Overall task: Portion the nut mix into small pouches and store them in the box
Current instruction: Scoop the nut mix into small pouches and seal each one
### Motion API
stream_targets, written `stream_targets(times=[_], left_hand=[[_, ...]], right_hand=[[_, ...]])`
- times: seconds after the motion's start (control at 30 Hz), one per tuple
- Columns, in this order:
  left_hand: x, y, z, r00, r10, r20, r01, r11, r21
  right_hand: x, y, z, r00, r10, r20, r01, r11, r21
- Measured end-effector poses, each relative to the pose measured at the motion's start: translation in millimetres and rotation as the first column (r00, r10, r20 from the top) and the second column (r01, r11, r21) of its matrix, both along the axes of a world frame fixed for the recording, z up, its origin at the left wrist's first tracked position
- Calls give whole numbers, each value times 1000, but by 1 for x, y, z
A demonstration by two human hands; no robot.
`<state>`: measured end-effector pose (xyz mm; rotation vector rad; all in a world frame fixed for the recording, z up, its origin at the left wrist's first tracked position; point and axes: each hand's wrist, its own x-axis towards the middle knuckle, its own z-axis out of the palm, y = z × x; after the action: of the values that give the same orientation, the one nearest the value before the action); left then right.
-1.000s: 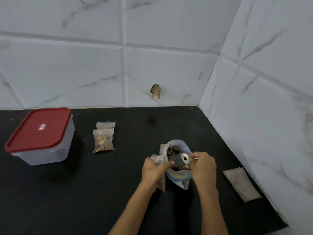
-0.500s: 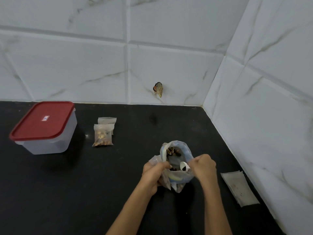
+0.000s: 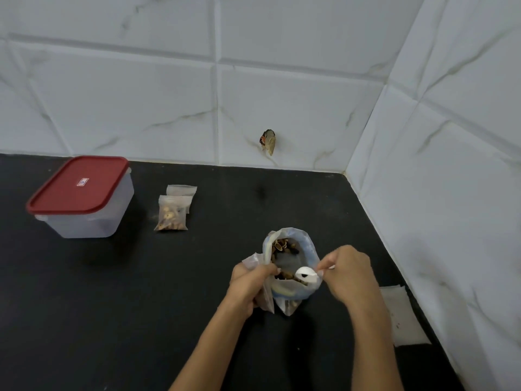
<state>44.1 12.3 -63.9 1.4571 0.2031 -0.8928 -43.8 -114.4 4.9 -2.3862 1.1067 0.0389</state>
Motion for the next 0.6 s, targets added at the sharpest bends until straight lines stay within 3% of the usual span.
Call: stream_targets(times=[0.2, 0.6], left_hand=[[-6, -5, -3, 999, 29, 23, -30, 999, 23], [-9, -3, 3, 998, 46, 51, -48, 998, 34]], right_hand=[[2, 21, -9, 981, -3, -194, 5, 1000, 9], [3, 35, -20, 988, 45, -151, -57, 995, -78]])
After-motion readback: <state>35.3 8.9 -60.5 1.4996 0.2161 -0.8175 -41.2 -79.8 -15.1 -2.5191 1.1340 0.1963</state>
